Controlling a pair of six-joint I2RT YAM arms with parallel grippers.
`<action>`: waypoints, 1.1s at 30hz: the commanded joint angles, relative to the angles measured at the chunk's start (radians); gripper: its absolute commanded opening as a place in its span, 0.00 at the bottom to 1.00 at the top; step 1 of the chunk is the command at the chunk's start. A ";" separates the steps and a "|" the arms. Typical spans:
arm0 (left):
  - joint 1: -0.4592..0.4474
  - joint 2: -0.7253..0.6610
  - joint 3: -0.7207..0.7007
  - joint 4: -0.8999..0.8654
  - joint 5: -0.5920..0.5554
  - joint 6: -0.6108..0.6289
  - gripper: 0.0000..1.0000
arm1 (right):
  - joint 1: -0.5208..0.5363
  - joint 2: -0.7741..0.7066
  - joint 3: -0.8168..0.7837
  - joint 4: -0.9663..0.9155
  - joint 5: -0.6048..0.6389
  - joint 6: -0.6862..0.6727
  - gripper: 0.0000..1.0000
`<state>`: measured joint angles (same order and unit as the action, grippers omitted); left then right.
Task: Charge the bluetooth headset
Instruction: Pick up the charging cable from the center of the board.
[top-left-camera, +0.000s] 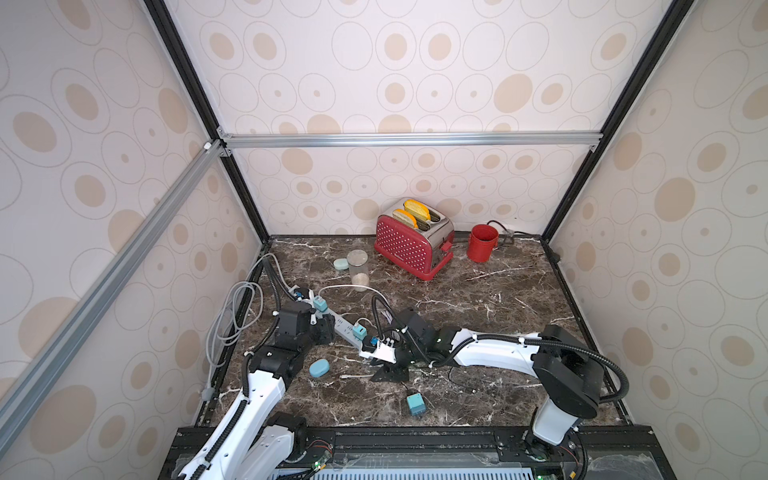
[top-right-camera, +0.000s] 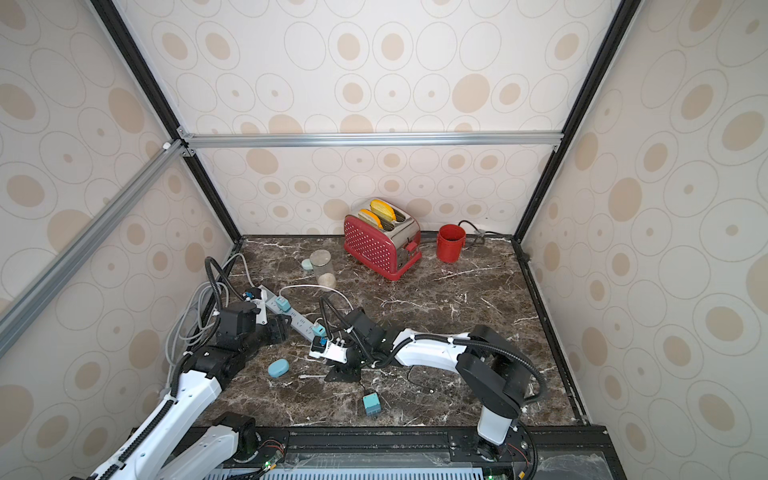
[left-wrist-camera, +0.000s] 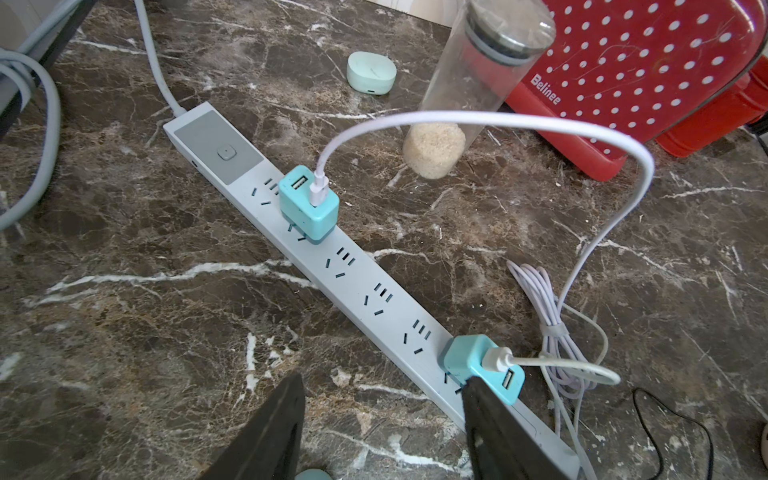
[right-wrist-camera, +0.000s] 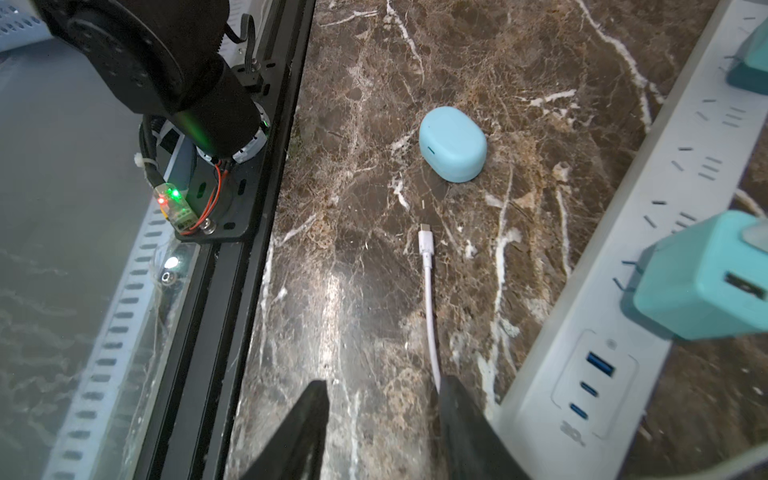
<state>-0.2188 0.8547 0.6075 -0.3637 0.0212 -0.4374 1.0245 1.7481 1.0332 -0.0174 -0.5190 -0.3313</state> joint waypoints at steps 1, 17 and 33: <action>-0.004 0.011 0.049 -0.033 -0.038 0.000 0.63 | 0.026 0.048 0.038 0.029 0.044 -0.036 0.48; 0.042 0.015 0.064 -0.074 -0.103 0.008 0.65 | 0.074 0.223 0.100 0.222 0.152 0.042 0.41; 0.095 -0.023 0.055 -0.084 -0.028 0.001 0.66 | 0.099 0.329 0.133 0.241 0.217 0.024 0.25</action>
<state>-0.1287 0.8459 0.6292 -0.4229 -0.0170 -0.4313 1.1103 2.0521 1.1450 0.2184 -0.3397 -0.2813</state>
